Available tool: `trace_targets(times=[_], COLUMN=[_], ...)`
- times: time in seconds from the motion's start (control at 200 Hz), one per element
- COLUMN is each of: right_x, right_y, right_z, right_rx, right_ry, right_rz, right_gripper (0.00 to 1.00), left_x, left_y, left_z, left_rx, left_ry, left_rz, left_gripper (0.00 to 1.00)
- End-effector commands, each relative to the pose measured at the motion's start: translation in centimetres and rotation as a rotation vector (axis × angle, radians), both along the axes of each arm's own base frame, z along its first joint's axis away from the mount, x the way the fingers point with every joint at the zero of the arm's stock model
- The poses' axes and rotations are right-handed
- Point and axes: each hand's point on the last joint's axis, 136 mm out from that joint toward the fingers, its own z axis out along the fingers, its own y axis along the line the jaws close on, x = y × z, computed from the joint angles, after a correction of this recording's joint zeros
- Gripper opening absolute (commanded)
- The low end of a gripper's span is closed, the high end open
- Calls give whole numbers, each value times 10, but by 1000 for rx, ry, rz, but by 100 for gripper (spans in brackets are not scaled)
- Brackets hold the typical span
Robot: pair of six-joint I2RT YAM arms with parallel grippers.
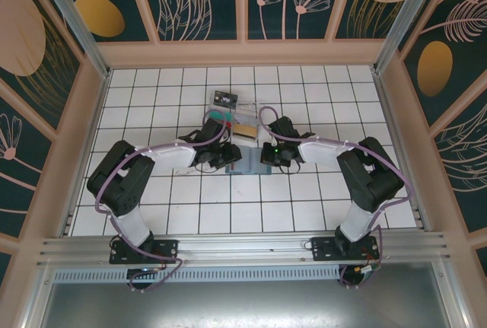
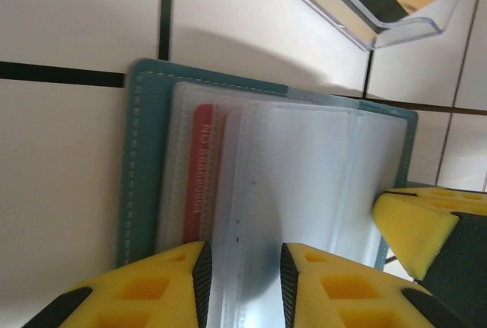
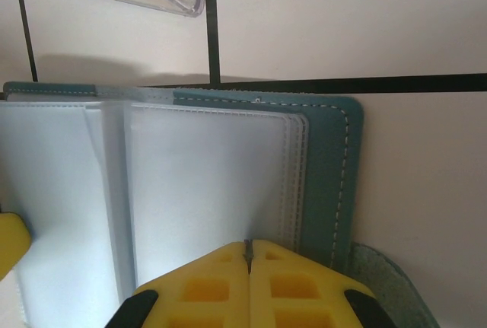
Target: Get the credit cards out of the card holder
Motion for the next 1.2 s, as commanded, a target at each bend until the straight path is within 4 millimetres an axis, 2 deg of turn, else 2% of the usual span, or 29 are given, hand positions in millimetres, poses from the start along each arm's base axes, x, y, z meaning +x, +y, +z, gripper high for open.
trace_targets(times=[0.0, 0.17, 0.415, 0.631, 0.696, 0.721, 0.801, 0.891, 0.996, 1.086, 1.196], right_x=[-10, -11, -10, 5, 6, 12, 15, 16, 16, 16, 15], right_y=[-8, -8, -10, -19, -22, -32, -41, -46, -41, -31, -21], right_z=[-18, -19, -16, 25, 36, 40, 50, 61, 74, 79, 78], right_rx=[-31, -32, -21, 50, 67, 70, 90, 114, 161, 206, 234], right_ry=[44, 45, 41, -88, -118, -131, -161, -196, -228, -228, -206], right_rz=[16, 15, 4, -65, -84, -122, -162, -181, -161, -127, -96], right_gripper=[5, 5, 5, 5, 6, 6, 8, 10, 11, 12, 12], left_x=[2, 2, -3, 3, 6, 7, 8, 7, 12, 11, 10], left_y=[-19, -24, -47, -68, -73, -75, -82, -82, -85, -81, -76], left_z=[15, 26, 46, 66, 61, 59, 49, 36, 33, 26, 35], left_rx=[-101, -130, -295, -434, -428, -424, -412, -392, -371, -332, -308], left_ry=[-21, -46, -64, -91, -89, -88, -73, -49, -51, -39, -69], left_rz=[-59, -89, -152, -176, -174, -178, -192, -186, -186, -184, -190], left_gripper=[33, 32, 34, 38, 38, 38, 38, 37, 36, 29, 22])
